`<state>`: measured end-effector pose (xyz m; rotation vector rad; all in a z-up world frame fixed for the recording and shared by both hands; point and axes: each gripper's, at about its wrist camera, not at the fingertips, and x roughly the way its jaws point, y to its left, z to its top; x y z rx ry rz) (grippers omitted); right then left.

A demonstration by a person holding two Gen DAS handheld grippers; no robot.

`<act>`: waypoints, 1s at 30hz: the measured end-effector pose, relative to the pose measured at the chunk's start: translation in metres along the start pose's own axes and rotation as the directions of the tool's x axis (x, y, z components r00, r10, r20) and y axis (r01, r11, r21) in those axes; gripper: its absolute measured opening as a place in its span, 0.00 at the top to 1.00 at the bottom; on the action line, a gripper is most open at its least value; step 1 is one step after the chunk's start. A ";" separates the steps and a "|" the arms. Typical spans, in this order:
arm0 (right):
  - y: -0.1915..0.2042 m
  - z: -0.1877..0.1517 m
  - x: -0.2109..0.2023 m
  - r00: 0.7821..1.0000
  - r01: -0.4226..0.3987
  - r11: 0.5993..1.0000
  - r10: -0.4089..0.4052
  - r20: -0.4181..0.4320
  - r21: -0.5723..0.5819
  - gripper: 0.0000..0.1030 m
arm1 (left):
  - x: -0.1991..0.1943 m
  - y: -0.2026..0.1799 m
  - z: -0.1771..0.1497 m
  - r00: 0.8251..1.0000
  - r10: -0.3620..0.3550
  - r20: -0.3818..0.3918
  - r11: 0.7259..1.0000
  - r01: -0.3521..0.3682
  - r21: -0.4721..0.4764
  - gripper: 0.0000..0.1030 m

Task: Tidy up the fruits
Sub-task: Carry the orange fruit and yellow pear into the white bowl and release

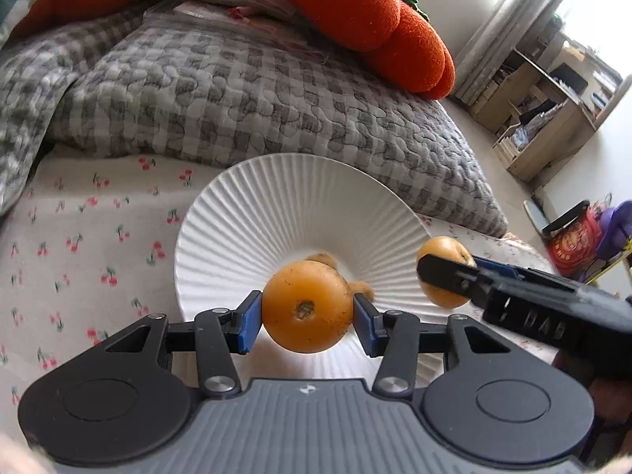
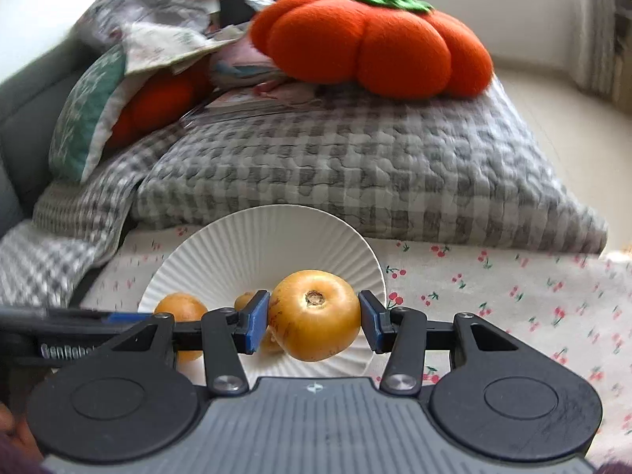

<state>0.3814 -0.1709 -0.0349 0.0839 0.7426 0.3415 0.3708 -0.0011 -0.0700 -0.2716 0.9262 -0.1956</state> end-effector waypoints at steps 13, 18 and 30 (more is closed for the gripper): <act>-0.002 0.003 0.039 0.998 -0.056 0.997 0.056 -0.007 0.048 0.56 | 0.022 -0.030 -0.010 0.999 0.037 0.040 0.954 -0.047 0.296 0.55; -0.002 0.004 0.040 0.998 -0.055 0.997 0.054 0.021 0.052 0.54 | 0.027 -0.025 -0.009 0.998 0.046 0.041 0.954 -0.056 0.294 0.54; 0.008 0.012 0.027 0.996 -0.059 0.998 0.056 0.074 0.038 0.51 | -0.003 0.006 0.009 0.993 0.004 0.115 0.994 -0.016 0.111 0.42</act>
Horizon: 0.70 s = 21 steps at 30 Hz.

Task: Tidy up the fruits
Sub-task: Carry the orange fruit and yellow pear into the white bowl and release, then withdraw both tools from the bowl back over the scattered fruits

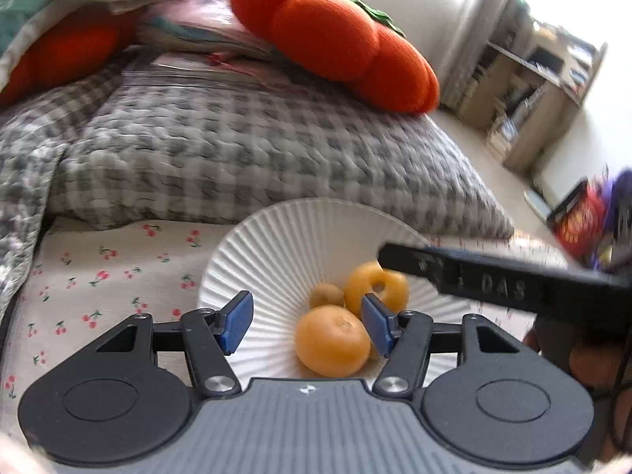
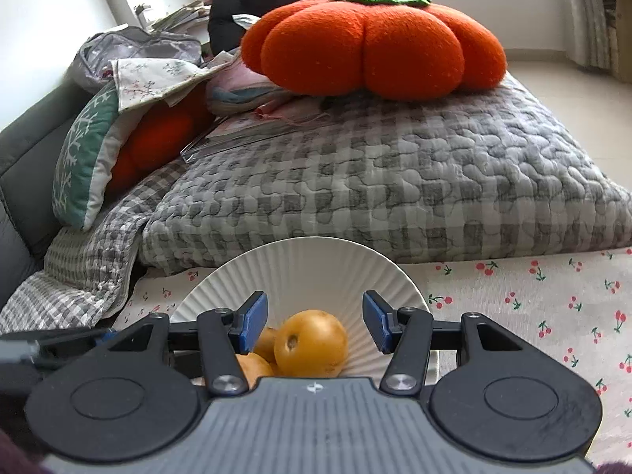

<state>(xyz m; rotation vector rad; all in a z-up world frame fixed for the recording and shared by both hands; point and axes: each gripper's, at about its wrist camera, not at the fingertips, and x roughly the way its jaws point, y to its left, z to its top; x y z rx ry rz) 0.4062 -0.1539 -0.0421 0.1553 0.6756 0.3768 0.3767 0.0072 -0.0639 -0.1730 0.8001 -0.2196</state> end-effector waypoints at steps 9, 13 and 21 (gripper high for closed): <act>0.015 0.007 -0.021 1.000 -0.021 1.000 0.021 -0.013 -0.022 0.36 | -0.038 0.009 0.006 0.999 -0.017 0.029 0.988 0.021 -0.150 0.31; 0.030 0.005 -0.036 0.999 0.001 0.998 -0.004 -0.042 -0.066 0.34 | -0.053 0.008 0.006 1.000 -0.003 0.002 0.982 0.003 -0.187 0.24; 0.042 -0.016 -0.081 0.997 0.036 0.999 -0.038 -0.063 -0.018 0.15 | -0.096 -0.003 -0.006 0.993 0.114 -0.019 0.980 -0.116 -0.164 0.11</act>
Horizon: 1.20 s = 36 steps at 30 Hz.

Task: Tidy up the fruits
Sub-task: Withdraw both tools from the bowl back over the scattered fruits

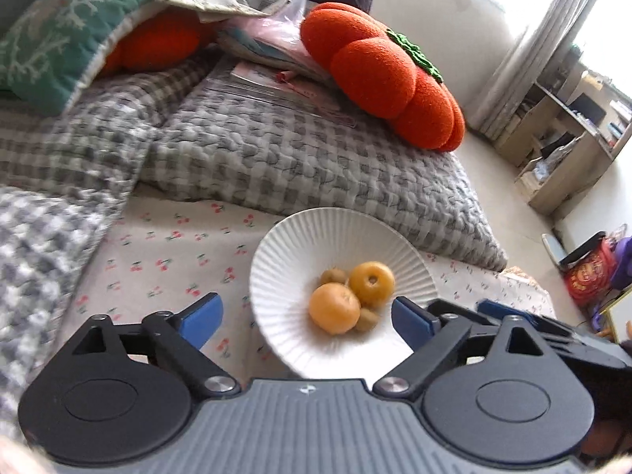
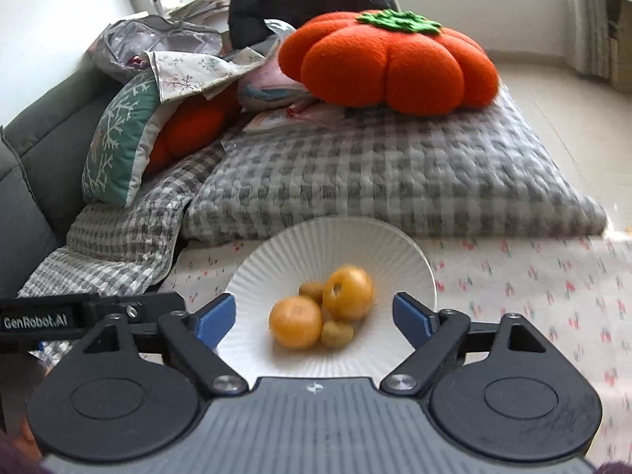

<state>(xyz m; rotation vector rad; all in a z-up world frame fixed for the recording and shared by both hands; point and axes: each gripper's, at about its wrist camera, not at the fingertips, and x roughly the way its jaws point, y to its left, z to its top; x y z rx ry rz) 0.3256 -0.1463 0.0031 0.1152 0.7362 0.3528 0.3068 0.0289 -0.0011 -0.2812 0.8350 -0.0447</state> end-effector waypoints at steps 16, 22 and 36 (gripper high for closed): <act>0.049 -0.042 -0.067 1.000 0.013 0.978 -0.015 -0.004 -0.210 0.00 | -0.064 0.011 -0.045 0.994 0.086 0.063 0.993 -0.090 0.072 0.04; 0.044 -0.060 -0.071 0.997 0.058 0.970 -0.069 -0.039 -0.236 0.00 | -0.059 0.008 -0.058 0.996 0.090 0.018 0.990 -0.091 0.109 0.04; 0.027 -0.071 -0.078 0.983 0.171 0.970 -0.181 -0.043 -0.171 0.00 | -0.047 0.008 -0.070 0.994 0.102 -0.045 0.984 -0.094 0.152 0.04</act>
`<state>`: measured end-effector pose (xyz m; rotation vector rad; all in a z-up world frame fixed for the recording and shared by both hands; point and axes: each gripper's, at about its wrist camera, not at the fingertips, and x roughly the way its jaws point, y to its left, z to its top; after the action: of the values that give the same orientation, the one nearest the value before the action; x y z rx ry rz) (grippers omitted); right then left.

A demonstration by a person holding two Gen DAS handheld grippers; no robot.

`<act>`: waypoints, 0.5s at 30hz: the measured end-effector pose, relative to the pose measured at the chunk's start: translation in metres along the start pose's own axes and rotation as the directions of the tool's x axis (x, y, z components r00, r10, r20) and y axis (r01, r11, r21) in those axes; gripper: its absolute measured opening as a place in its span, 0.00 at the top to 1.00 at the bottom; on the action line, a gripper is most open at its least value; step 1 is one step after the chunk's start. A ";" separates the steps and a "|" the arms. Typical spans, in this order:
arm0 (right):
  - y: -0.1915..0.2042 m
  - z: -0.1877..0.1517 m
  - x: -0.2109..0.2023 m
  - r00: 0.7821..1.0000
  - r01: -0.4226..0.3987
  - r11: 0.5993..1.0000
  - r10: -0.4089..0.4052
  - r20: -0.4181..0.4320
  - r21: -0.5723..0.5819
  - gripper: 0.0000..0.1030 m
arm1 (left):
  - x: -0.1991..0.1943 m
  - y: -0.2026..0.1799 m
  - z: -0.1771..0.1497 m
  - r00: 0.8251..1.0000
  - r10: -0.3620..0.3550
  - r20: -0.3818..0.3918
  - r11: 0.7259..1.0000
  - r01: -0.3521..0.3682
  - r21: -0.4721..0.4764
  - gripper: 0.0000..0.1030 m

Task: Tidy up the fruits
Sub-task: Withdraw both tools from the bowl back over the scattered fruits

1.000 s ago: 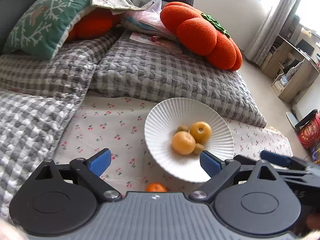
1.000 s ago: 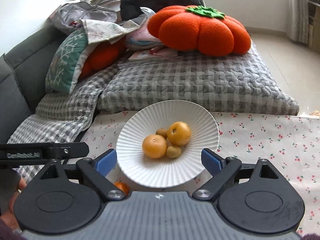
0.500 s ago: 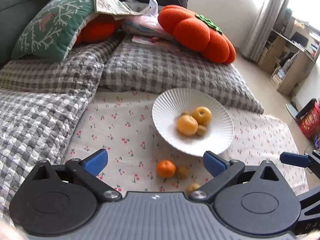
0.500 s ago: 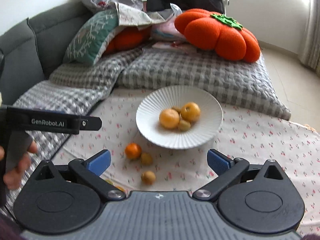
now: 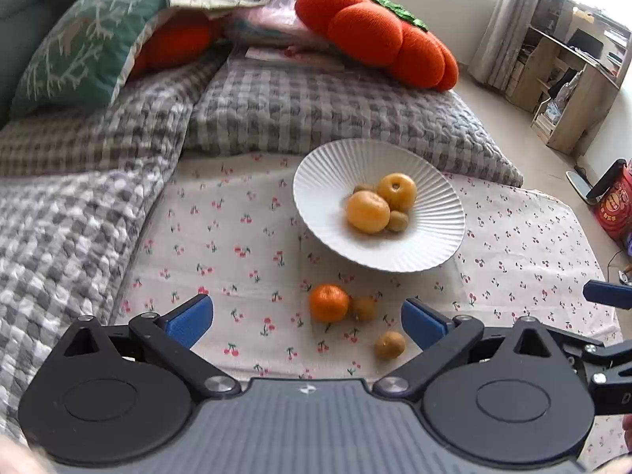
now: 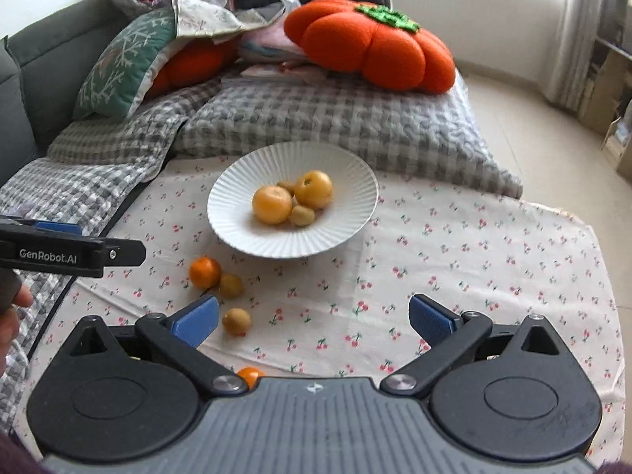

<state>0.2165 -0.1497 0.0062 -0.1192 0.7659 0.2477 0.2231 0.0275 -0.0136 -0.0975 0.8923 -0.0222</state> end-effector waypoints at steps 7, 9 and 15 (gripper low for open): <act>-0.002 -0.002 -0.001 0.999 -0.036 0.999 0.036 -0.022 0.005 0.00 | 0.007 0.013 -0.007 0.996 -0.051 -0.074 0.997 0.046 -0.065 0.04; 0.001 -0.004 0.003 0.998 -0.049 0.999 0.048 -0.048 -0.014 0.00 | 0.008 0.012 -0.009 0.995 -0.060 -0.085 0.996 0.055 -0.065 0.04; 0.010 -0.012 0.010 0.991 -0.085 0.995 0.078 -0.104 -0.057 0.07 | 0.019 0.010 -0.017 0.986 -0.072 -0.151 0.995 0.062 -0.072 0.07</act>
<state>0.2130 -0.1402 -0.0094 -0.1602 0.8661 0.3451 0.2213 0.0348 -0.0401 -0.1905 1.0438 -0.0634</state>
